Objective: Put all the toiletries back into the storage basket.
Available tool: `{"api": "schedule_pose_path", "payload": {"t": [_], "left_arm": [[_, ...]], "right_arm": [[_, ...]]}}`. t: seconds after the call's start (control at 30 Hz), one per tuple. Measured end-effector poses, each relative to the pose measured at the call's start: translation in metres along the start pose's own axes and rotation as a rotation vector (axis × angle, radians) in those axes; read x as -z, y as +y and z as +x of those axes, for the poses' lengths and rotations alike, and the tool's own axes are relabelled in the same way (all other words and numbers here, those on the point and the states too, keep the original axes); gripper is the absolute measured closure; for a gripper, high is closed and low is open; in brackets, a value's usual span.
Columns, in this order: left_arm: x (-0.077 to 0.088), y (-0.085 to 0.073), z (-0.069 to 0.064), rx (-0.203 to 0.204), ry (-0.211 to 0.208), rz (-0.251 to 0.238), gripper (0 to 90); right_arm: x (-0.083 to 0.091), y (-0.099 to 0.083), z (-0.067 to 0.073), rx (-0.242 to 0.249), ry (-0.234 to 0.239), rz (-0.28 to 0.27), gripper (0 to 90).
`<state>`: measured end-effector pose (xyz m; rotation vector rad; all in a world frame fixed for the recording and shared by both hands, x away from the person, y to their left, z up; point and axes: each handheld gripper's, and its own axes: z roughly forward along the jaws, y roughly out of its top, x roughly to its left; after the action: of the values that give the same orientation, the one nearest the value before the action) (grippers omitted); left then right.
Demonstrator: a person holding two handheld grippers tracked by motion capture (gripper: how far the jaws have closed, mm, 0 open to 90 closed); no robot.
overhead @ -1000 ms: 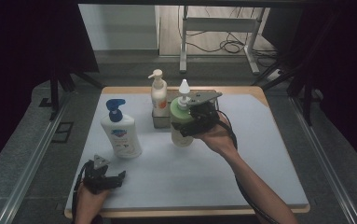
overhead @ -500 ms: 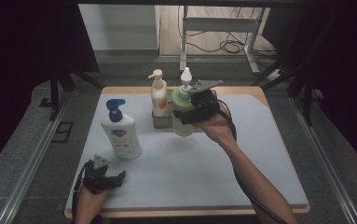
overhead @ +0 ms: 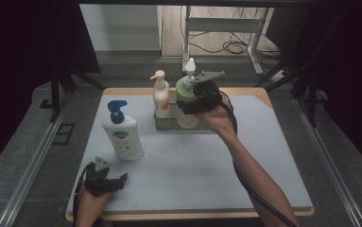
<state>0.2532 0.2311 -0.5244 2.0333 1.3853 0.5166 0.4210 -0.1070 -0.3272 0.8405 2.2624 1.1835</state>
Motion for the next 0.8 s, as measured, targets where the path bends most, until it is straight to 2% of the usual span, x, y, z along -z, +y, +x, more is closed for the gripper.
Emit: {"api": "schedule_pose_path", "payload": {"t": [0.4, 0.8], "left_arm": [[0.0, 0.0, 0.0, 0.0, 0.0, 0.0, 11.4], [0.0, 0.0, 0.0, 0.001, -0.001, 0.0, 11.4]], "right_arm": [[-0.022, 0.01, -0.007, -0.019, -0.031, -0.001, 12.1], [-0.037, 0.016, -0.016, -0.039, -0.06, 0.002, 12.1]]}}
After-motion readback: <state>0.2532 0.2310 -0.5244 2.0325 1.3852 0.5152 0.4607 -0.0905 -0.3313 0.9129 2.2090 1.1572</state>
